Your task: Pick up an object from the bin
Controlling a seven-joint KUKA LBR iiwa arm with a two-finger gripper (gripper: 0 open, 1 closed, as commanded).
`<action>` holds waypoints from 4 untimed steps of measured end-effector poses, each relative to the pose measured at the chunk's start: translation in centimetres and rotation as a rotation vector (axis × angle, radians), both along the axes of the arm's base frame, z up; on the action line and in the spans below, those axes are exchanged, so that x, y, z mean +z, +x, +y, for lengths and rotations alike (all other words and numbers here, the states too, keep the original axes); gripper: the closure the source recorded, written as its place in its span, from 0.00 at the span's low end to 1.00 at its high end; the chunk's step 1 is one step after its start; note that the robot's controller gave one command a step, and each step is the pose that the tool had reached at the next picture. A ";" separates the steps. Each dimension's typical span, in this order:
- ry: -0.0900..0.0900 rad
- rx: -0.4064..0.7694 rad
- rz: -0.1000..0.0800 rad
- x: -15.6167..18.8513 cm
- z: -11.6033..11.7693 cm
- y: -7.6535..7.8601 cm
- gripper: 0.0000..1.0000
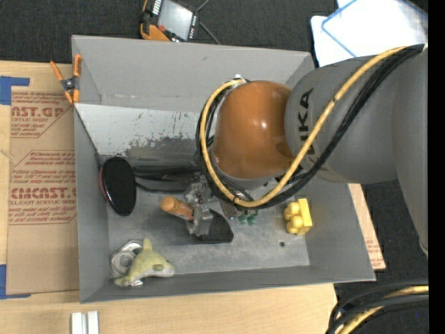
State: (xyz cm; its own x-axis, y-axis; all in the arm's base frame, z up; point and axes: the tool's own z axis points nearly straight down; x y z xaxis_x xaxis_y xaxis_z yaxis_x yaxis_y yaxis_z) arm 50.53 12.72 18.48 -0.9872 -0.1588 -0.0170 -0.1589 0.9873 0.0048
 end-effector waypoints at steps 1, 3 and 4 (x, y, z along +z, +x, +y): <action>0.002 -0.007 -0.007 2.8 -0.1 -0.4 1.00; 0.005 0.172 -0.019 1.9 3.0 0.2 1.00; -0.004 0.283 -0.010 -0.9 2.2 0.9 1.00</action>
Offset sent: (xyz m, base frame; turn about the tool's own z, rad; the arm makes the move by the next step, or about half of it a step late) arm -0.0215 0.0603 0.0448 -0.1686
